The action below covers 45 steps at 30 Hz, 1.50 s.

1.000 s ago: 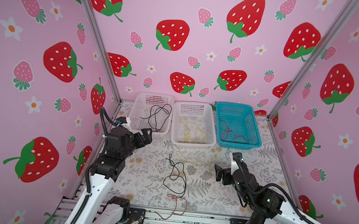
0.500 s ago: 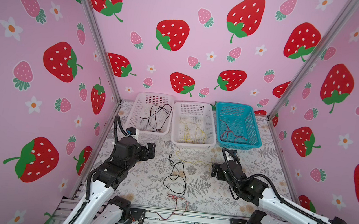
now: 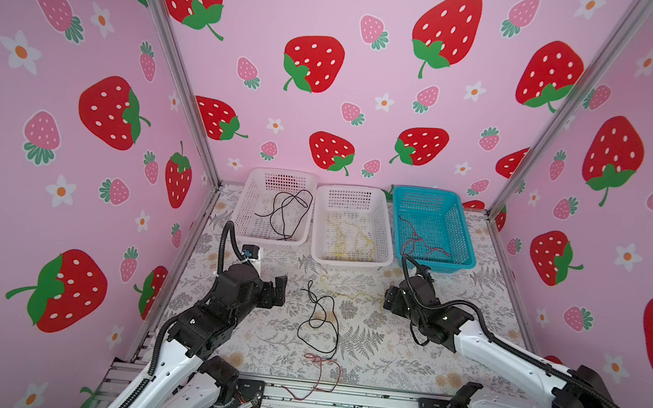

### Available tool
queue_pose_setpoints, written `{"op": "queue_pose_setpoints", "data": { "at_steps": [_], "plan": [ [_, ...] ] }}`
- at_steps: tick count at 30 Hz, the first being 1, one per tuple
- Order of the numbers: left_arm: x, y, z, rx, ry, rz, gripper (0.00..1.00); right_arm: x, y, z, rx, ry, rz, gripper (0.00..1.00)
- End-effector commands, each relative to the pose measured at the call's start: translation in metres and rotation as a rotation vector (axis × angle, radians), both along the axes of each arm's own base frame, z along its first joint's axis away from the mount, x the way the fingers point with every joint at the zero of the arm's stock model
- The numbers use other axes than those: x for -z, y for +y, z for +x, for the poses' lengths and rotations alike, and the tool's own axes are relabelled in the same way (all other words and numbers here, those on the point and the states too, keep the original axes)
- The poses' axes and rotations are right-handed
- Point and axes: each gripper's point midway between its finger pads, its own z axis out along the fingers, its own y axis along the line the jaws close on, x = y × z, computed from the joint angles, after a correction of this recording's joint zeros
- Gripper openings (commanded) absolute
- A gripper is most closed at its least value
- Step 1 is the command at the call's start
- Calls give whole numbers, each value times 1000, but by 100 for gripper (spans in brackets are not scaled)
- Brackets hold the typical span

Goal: Untangle the cables
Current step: 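Withdraw the left gripper while the right reaches toward the yellow wire on the table, then grasp the yellow wire on the table with the right gripper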

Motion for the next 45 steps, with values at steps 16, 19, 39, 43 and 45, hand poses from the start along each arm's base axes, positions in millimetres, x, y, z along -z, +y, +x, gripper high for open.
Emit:
{"op": "queue_pose_setpoints", "data": {
  "at_steps": [16,19,39,43,45],
  "plan": [
    [3,-2,-3,20,8,7,99,20,29,26,-176,-59,-19,83],
    [3,-2,-3,22,10,8,99,24,31,28,-193,-64,-26,81],
    [7,-4,-2,33,28,14,99,41,41,29,-305,-89,-54,38],
    [8,-4,-1,32,31,17,99,41,42,25,-336,-105,-46,27],
    [8,-4,-1,32,33,20,99,44,43,22,-351,-95,-46,21]
  ]
}}
